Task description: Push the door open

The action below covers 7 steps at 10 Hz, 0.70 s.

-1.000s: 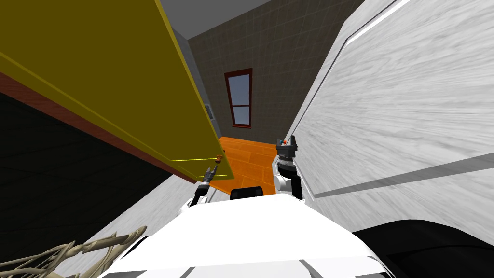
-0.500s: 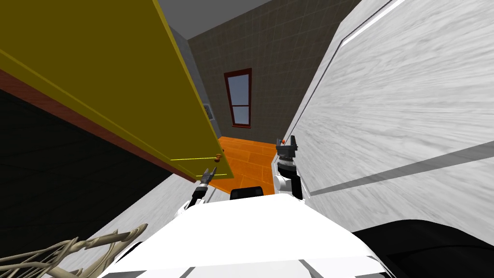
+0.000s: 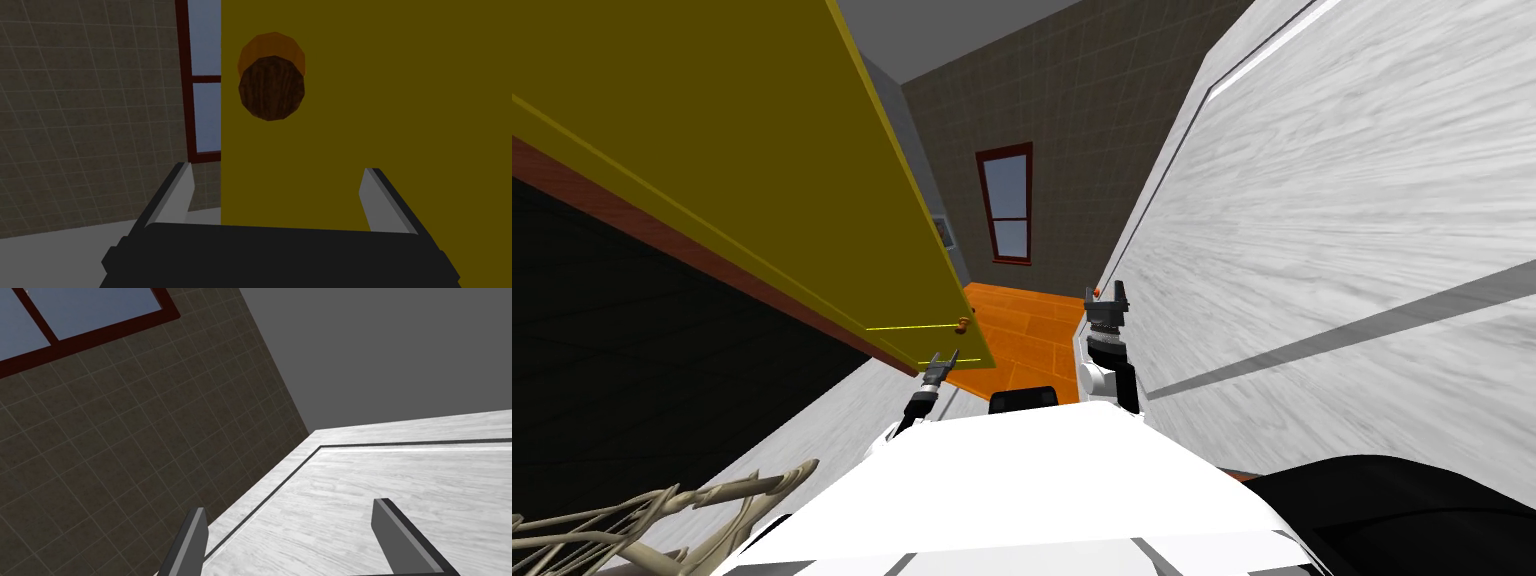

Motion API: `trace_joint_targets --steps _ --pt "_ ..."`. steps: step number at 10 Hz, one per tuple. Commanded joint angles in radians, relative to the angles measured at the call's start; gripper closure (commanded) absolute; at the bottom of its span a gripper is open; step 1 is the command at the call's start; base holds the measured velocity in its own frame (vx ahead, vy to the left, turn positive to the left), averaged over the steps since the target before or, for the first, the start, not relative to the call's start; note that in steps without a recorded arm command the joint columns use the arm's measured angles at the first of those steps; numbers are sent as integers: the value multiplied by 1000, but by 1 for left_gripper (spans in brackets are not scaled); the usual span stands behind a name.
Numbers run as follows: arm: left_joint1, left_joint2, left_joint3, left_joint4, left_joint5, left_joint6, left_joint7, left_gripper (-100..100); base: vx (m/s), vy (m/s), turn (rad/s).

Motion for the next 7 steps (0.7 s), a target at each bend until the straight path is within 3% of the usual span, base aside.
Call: trace_joint_targets --steps 1,2,3,7 --pt "5 7 -4 2 2 -3 -34 -100 -29 -26 1" --pt "11 13 -7 0 4 -4 -57 -100 -29 -23 1" --pt "8 10 -5 0 3 -3 -41 -100 -14 -10 3" --pt "-7 -2 5 8 7 9 -58 -100 173 7 -37"
